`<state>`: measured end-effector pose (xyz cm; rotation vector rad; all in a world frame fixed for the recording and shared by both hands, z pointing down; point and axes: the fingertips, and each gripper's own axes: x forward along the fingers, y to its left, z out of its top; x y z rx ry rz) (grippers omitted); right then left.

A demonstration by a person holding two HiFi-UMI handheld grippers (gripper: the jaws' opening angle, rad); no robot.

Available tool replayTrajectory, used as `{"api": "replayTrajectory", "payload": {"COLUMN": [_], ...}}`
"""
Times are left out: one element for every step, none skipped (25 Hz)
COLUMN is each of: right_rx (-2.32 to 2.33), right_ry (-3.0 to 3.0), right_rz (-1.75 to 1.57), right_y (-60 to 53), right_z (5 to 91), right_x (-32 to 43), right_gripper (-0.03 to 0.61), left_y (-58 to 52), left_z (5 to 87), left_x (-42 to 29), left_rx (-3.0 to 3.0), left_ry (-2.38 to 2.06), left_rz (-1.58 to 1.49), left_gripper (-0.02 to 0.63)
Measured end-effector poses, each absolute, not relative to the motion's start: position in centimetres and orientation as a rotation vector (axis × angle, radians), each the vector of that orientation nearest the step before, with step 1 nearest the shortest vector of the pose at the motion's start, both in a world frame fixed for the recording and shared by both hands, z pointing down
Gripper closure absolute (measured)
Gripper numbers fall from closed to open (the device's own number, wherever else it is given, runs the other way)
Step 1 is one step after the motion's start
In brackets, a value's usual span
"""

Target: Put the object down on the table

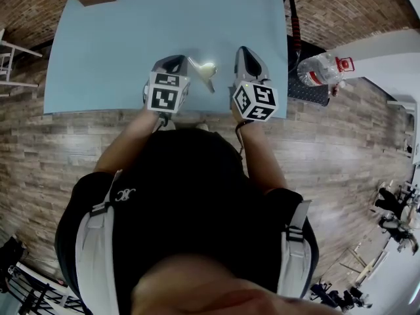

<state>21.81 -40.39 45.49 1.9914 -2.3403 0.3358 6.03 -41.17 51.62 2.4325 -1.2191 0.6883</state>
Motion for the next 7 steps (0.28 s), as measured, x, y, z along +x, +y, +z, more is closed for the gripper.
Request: {"api": "replayTrajectory", "payload": {"right_rx": [1.990, 1.989, 1.987, 1.985, 1.984, 1.982, 1.981], "right_ry": [-2.341, -2.342, -2.343, -2.345, -2.347, -2.349, -2.351], "right_rz": [0.341, 0.346, 0.349, 0.350, 0.350, 0.348, 0.347], "right_y": [-40.39, -40.37, -40.33, -40.28, -40.23, -40.19, -40.16], "right_z": [45.51, 45.53, 45.51, 45.46, 45.38, 45.28, 45.19], "right_x": [21.75, 21.72, 21.70, 21.68, 21.65, 21.61, 21.56], "right_gripper": [0.571, 0.570, 0.571, 0.570, 0.569, 0.571, 0.571], "left_y": [-41.14, -41.09, -41.03, -40.97, -40.92, -40.88, -40.84], "left_z": [51.63, 51.65, 51.67, 51.70, 51.73, 51.75, 51.78], "left_x": [5.98, 5.94, 5.92, 5.91, 5.88, 5.83, 5.78], "left_rx": [2.432, 2.430, 2.428, 2.425, 2.422, 2.419, 2.417], "left_ry": [-1.220, -1.221, -1.221, -1.221, -1.220, -1.221, -1.221], "left_rz": [0.689, 0.689, 0.688, 0.688, 0.687, 0.687, 0.687], "left_gripper": [0.615, 0.615, 0.615, 0.615, 0.615, 0.614, 0.615]}}
